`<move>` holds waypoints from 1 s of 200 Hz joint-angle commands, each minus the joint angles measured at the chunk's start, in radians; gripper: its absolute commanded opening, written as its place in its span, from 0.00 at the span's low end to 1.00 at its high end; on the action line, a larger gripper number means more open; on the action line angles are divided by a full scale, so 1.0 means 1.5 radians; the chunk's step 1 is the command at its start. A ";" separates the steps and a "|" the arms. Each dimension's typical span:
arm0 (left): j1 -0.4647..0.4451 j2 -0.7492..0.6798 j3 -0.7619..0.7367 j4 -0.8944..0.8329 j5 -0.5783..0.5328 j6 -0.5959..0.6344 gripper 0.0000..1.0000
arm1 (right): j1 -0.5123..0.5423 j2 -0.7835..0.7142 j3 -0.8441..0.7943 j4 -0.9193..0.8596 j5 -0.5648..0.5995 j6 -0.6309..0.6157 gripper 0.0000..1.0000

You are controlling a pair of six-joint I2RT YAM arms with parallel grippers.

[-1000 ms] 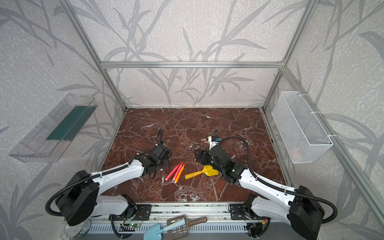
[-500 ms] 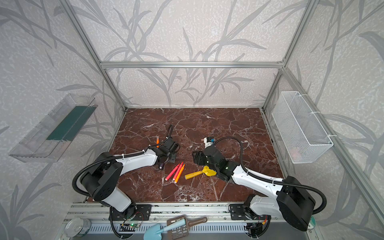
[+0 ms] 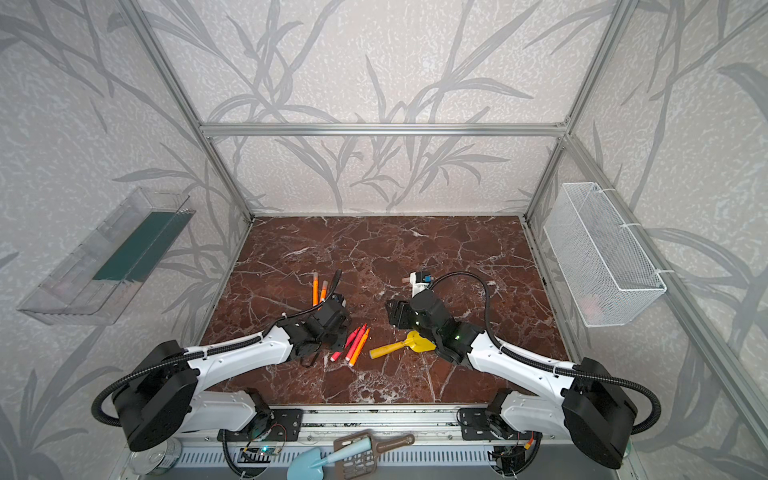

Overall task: Insert the pens into the pen caps
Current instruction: 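Grasp a pink marker on the table with the left gripper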

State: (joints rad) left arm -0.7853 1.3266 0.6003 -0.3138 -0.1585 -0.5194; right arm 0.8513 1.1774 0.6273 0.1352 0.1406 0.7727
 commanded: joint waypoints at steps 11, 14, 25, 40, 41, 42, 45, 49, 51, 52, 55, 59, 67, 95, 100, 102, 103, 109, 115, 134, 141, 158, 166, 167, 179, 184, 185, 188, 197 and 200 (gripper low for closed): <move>-0.030 0.008 -0.015 0.002 -0.015 -0.037 0.39 | 0.003 -0.001 0.020 0.006 -0.020 -0.002 0.67; -0.032 0.008 -0.017 0.004 -0.016 -0.038 0.39 | 0.003 0.000 0.020 0.006 -0.021 -0.001 0.67; -0.035 0.013 -0.022 0.006 -0.018 -0.040 0.39 | 0.004 0.002 0.021 0.005 -0.026 0.001 0.67; -0.038 0.014 -0.024 0.005 -0.022 -0.041 0.40 | 0.004 0.005 0.022 0.004 -0.027 0.002 0.66; -0.038 0.014 -0.024 0.005 -0.023 -0.041 0.40 | 0.004 0.005 0.022 0.003 -0.027 0.002 0.66; -0.038 0.014 -0.025 0.005 -0.023 -0.041 0.40 | 0.004 0.005 0.022 0.003 -0.027 0.002 0.66; -0.038 0.014 -0.025 0.004 -0.024 -0.041 0.40 | 0.004 0.006 0.023 0.003 -0.027 0.002 0.66; -0.039 0.014 -0.025 0.003 -0.025 -0.041 0.40 | 0.005 0.006 0.023 0.001 -0.027 0.002 0.66; -0.039 0.014 -0.025 0.002 -0.026 -0.040 0.40 | 0.005 0.007 0.023 0.002 -0.027 0.002 0.66; -0.039 0.013 -0.025 0.002 -0.025 -0.040 0.41 | 0.005 0.007 0.024 0.001 -0.027 0.002 0.66; -0.040 0.013 -0.025 0.002 -0.025 -0.039 0.41 | 0.005 0.007 0.025 0.001 -0.027 0.002 0.66; -0.041 0.013 -0.025 0.001 -0.027 -0.039 0.41 | 0.005 0.007 0.025 0.000 -0.027 0.002 0.66; -0.040 0.013 -0.024 -0.003 -0.032 -0.040 0.41 | 0.005 0.008 0.027 -0.003 -0.026 0.002 0.66; -0.040 0.022 -0.022 -0.011 -0.042 -0.040 0.41 | 0.005 0.007 0.028 -0.007 -0.024 0.000 0.66; -0.041 0.026 -0.021 -0.011 -0.042 -0.040 0.41 | 0.005 0.007 0.028 -0.008 -0.024 0.001 0.66; -0.040 0.027 -0.021 -0.011 -0.042 -0.040 0.41 | 0.005 0.007 0.028 -0.007 -0.024 0.000 0.66; -0.041 0.027 -0.020 -0.011 -0.042 -0.040 0.41 | 0.005 0.007 0.028 -0.007 -0.024 0.000 0.66; -0.040 0.032 -0.018 -0.012 -0.043 -0.039 0.41 | 0.005 0.007 0.028 -0.008 -0.024 0.000 0.66; -0.041 0.039 -0.016 -0.014 -0.044 -0.041 0.41 | 0.005 0.007 0.029 -0.007 -0.024 0.000 0.66; -0.043 0.054 -0.010 -0.024 -0.058 -0.045 0.41 | 0.005 0.007 0.028 -0.007 -0.023 0.000 0.66; -0.042 0.058 -0.008 -0.025 -0.057 -0.046 0.41 | 0.005 0.006 0.028 -0.008 -0.022 0.000 0.66; -0.044 0.061 -0.006 -0.024 -0.054 -0.045 0.36 | 0.005 0.005 0.028 -0.008 -0.021 0.000 0.66; -0.045 0.061 -0.005 -0.026 -0.054 -0.045 0.33 | 0.005 0.004 0.027 -0.008 -0.022 0.001 0.66; -0.045 0.061 -0.005 -0.026 -0.055 -0.045 0.32 | 0.005 0.003 0.027 -0.008 -0.021 0.002 0.66; -0.045 0.060 -0.005 -0.025 -0.056 -0.045 0.26 | 0.005 0.001 0.024 -0.006 -0.021 0.004 0.66; -0.045 0.060 -0.005 -0.025 -0.057 -0.045 0.23 | 0.005 0.001 0.023 -0.005 -0.021 0.005 0.65; -0.045 0.060 -0.005 -0.024 -0.057 -0.045 0.23 | 0.005 0.000 0.023 -0.005 -0.020 0.006 0.65; -0.045 0.059 -0.006 -0.023 -0.058 -0.045 0.21 | 0.005 0.000 0.022 -0.003 -0.020 0.006 0.65; -0.045 0.058 -0.007 -0.019 -0.059 -0.045 0.18 | 0.005 -0.002 0.019 -0.001 -0.018 0.009 0.65; -0.045 0.058 -0.007 -0.018 -0.059 -0.044 0.18 | 0.005 -0.003 0.018 -0.001 -0.017 0.010 0.65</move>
State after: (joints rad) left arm -0.8501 1.3987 0.5892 -0.3016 -0.2195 -0.5766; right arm 0.8520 1.1862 0.6422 0.1299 0.1043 0.7776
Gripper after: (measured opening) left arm 0.206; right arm 0.654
